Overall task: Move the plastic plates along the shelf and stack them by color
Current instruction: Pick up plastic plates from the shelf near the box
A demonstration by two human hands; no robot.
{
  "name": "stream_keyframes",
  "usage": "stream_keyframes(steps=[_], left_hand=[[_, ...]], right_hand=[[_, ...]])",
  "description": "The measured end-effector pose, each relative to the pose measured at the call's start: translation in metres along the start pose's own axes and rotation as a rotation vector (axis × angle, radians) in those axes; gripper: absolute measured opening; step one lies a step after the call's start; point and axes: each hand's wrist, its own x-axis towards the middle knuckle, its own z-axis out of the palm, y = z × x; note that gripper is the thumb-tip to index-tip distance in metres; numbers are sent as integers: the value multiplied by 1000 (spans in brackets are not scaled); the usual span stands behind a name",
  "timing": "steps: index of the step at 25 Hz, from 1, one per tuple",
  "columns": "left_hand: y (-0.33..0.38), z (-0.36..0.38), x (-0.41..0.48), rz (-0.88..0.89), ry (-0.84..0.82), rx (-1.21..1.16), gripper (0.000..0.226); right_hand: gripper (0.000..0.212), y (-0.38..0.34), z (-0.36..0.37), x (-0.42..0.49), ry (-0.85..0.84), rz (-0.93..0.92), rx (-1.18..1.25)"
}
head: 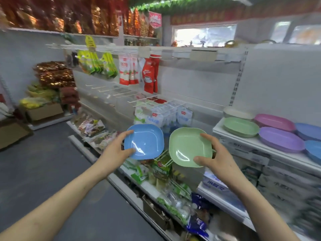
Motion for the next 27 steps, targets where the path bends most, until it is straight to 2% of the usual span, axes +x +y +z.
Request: stream_keyframes(steps=[9, 14, 20, 27], left_hand=[[61, 111, 101, 227, -232, -126, 61], [115, 161, 147, 335, -285, -133, 62], [157, 210, 192, 392, -278, -211, 60], [169, 249, 227, 412, -359, -254, 58]], right_hand=[[78, 13, -94, 4, 294, 38, -118], [77, 22, -155, 20, 419, 24, -133], [76, 50, -203, 36, 497, 0, -130], [77, 65, -223, 45, 563, 76, -178]])
